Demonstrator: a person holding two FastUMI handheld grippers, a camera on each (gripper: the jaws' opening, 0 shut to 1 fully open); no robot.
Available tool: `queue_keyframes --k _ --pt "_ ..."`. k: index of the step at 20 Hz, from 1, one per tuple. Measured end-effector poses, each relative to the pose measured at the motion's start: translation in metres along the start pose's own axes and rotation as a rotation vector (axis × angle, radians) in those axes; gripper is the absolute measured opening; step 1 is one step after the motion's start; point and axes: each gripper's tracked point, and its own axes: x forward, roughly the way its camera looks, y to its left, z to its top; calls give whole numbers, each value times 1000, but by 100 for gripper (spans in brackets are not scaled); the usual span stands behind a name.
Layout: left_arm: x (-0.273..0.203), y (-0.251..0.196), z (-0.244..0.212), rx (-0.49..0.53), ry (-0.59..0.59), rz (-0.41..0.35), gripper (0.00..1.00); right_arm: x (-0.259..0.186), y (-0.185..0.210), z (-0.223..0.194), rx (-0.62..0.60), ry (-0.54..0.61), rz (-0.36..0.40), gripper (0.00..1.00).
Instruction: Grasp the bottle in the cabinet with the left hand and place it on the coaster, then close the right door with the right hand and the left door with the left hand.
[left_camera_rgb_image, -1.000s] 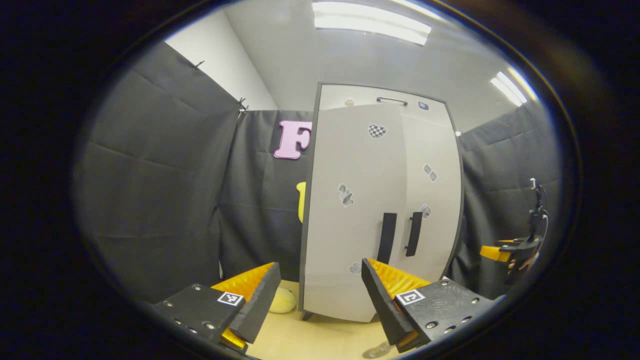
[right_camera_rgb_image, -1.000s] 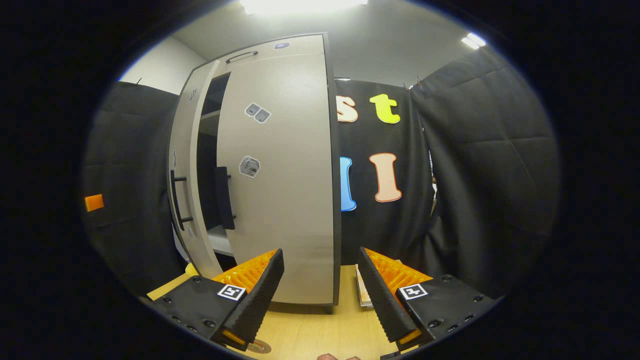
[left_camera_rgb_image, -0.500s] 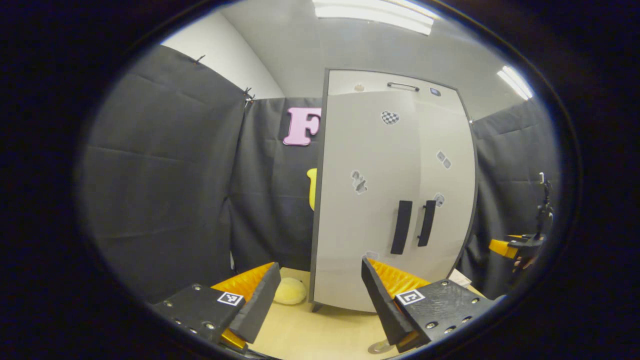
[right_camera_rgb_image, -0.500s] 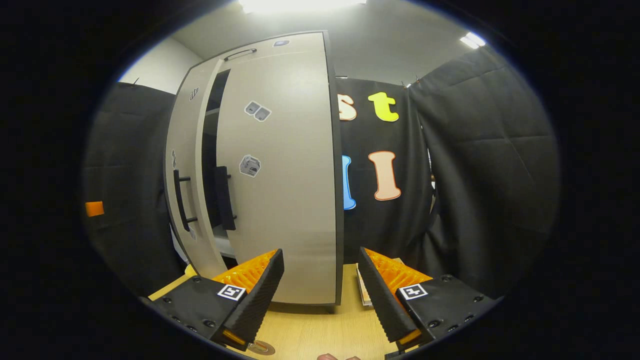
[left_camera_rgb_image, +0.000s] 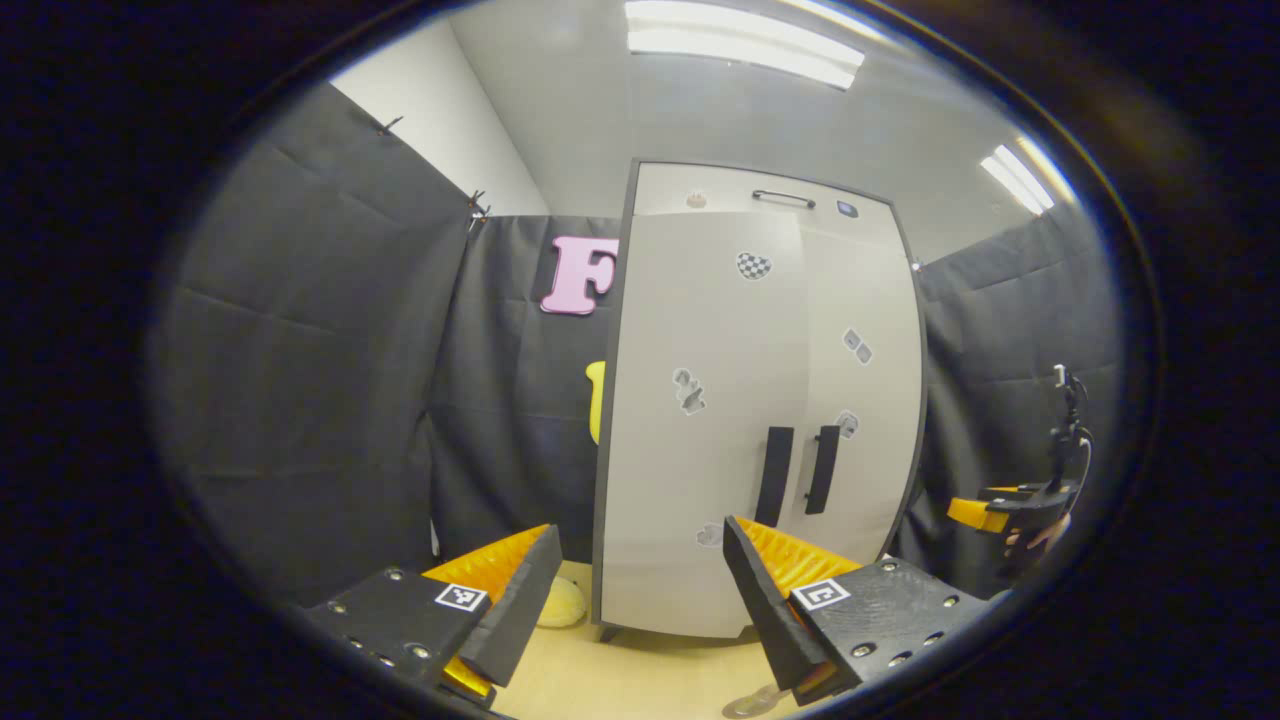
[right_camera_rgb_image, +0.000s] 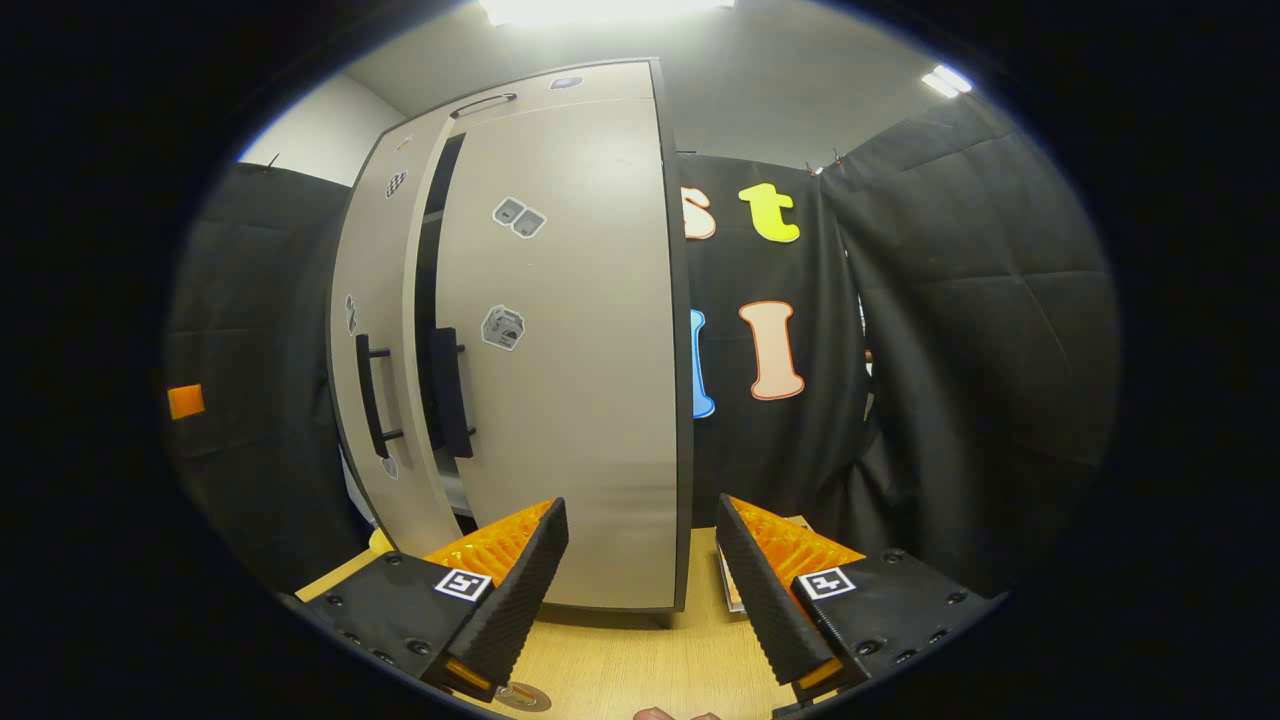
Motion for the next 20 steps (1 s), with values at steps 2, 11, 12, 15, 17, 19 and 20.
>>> queue_keyframes --k 2,11,12,15,17,19,20 --pt "0 -1 2 17 -2 -11 94 0 2 0 0 0 8 95" --pt "0 -12 -23 36 48 -18 94 14 28 -4 -15 28 67 95" --pt "-1 -12 -25 38 53 -19 94 15 32 -4 -14 30 74 92" --pt "-7 -11 -27 38 59 -25 94 18 41 -8 -21 39 88 92" --pt "-9 -9 -28 45 58 -27 94 20 46 -11 -25 51 96 92" --pt "-9 -6 -28 53 58 -23 94 22 52 -15 -28 61 104 92" --pt "-10 -3 -28 54 59 -20 94 23 55 -15 -28 64 106 92"
